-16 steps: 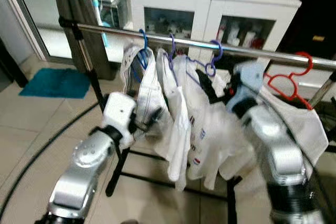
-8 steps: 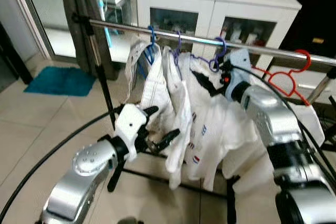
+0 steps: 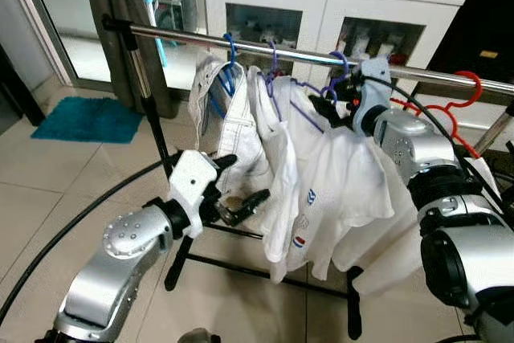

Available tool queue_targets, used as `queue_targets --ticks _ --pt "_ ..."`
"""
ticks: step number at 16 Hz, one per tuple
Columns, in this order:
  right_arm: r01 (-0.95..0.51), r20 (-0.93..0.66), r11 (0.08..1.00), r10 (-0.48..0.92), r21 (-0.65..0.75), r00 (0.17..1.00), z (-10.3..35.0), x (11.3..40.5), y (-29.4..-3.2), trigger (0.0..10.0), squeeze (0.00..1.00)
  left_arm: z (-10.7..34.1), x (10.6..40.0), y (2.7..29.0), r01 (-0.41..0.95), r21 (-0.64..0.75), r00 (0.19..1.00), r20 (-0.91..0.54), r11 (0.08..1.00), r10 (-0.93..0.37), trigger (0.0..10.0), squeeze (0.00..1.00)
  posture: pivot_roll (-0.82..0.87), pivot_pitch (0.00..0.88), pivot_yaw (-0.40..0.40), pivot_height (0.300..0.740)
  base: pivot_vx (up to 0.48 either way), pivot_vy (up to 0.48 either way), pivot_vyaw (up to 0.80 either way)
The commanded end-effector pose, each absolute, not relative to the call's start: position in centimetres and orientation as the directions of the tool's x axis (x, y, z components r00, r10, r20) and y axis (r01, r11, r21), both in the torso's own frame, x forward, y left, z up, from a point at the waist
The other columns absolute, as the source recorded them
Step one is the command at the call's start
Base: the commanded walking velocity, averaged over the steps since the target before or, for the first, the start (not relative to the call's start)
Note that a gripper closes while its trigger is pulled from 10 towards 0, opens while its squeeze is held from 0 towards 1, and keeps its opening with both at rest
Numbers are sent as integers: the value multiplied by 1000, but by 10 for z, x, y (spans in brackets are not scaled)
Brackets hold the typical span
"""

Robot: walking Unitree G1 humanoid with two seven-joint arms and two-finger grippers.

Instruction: Hang hanger

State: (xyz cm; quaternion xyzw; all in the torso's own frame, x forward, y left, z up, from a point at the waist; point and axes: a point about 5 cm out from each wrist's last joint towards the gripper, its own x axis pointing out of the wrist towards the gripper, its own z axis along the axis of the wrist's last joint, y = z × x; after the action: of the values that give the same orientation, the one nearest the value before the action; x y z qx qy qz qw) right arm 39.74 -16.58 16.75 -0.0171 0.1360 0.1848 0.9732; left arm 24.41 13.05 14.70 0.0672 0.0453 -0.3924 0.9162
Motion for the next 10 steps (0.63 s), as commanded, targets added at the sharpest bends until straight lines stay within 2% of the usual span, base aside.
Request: queue_targets --ticks 1,5,6,8,10 --pt "-379 -256 925 363 -14 896 180 403 -167 10000 0 149 247 133 722 88 691 -139 686 -710 10000 0 -6 0 -34 740 0 0 0" --pt "-391 -262 920 384 28 886 183 407 -160 10000 0 152 250 134 732 88 680 -136 675 -720 10000 0 -9 0 -32 740 0 0 0" --pt "-399 -261 916 396 45 880 184 408 -158 3451 0 152 252 136 736 93 677 -140 671 -723 10000 0 -9 0 -35 740 0 0 0" --pt "-400 -273 915 400 59 875 183 409 -156 0 0 152 253 137 740 97 672 -146 665 -726 10000 0 -7 0 -36 740 0 0 0" --pt "-371 -277 923 384 99 881 183 409 -156 0 0 153 253 136 746 93 665 -146 659 -732 10000 0 -8 0 -35 740 0 0 0"
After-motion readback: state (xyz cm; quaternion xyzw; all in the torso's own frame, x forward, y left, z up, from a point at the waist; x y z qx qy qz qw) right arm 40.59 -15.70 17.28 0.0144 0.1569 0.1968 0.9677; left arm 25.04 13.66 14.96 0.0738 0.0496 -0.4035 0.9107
